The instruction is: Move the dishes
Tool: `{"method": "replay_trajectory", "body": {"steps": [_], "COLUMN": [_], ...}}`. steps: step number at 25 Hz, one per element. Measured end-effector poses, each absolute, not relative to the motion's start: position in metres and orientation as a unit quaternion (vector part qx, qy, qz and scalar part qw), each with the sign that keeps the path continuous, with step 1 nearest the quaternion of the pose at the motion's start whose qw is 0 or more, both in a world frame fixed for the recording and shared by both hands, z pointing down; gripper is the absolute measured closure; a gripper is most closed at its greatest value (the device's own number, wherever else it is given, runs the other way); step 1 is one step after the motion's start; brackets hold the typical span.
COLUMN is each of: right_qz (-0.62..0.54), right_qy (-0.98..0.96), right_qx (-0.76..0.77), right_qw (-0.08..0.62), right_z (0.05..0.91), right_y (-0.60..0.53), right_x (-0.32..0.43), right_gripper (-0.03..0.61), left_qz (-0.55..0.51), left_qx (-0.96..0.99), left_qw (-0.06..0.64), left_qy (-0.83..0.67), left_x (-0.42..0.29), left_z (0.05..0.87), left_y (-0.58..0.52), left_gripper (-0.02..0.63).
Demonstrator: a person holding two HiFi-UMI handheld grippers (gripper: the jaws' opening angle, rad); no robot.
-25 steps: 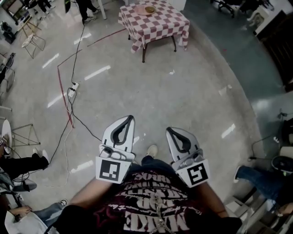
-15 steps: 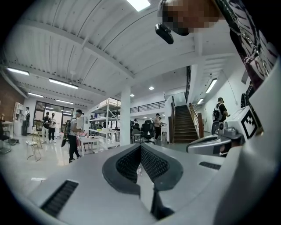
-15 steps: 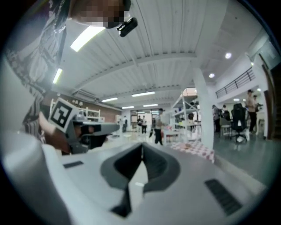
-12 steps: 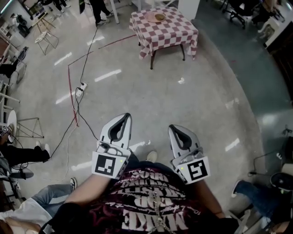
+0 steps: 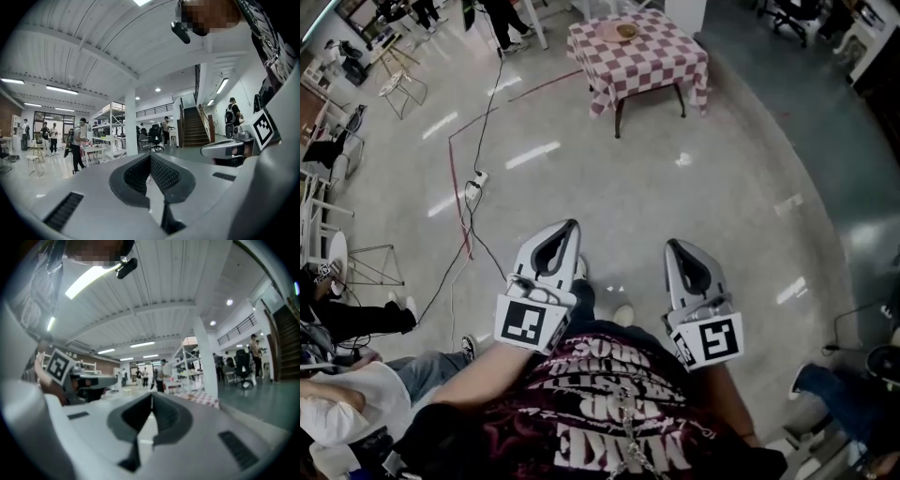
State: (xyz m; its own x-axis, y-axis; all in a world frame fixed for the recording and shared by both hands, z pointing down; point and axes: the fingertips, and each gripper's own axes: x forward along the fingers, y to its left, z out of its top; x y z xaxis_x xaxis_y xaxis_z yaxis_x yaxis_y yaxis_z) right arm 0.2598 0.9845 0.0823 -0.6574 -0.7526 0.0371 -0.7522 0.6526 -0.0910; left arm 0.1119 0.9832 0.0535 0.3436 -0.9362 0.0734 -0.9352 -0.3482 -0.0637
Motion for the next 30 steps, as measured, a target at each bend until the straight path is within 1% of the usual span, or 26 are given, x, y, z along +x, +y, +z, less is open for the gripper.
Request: {"method": "replay_trajectory", "body": {"steps": [4,12,17,30], "right_qz": [-0.056,-0.054,-0.07,-0.061], "right_qy": [0.911,0.918,0.918,0.921], "right_qx": [-0.409,-0.391,-0.388,-0.38], "right_qw": [-0.002,-0.033,-0.041,-0.062], "right_z": [0.09,0.098,0.108,0.111], "right_y": [0.98,0.971,0.95,0.87], "right_x": [0.254,0.222,0.206,0.134], "right_gripper": [0.545,0.545,0.545,0.545], "left_qz": [-0.05,-0.025,-0.027,-0.012], "left_qx": [-0.818,-0.817,-0.821,-0.828], "left_qw": [-0.004,-0.034,-0.038,-0.04], "left_qy": [0.573,0.575,0.569,0.559], "left_x": [0.104,0.084,0.074,0.01], "left_z": [0.066,0.077,0.084,0.088], "left_y": [0.978,0.955,0.933,0.847], "left_gripper": [0.588,0.588,0.588,0.588]}}
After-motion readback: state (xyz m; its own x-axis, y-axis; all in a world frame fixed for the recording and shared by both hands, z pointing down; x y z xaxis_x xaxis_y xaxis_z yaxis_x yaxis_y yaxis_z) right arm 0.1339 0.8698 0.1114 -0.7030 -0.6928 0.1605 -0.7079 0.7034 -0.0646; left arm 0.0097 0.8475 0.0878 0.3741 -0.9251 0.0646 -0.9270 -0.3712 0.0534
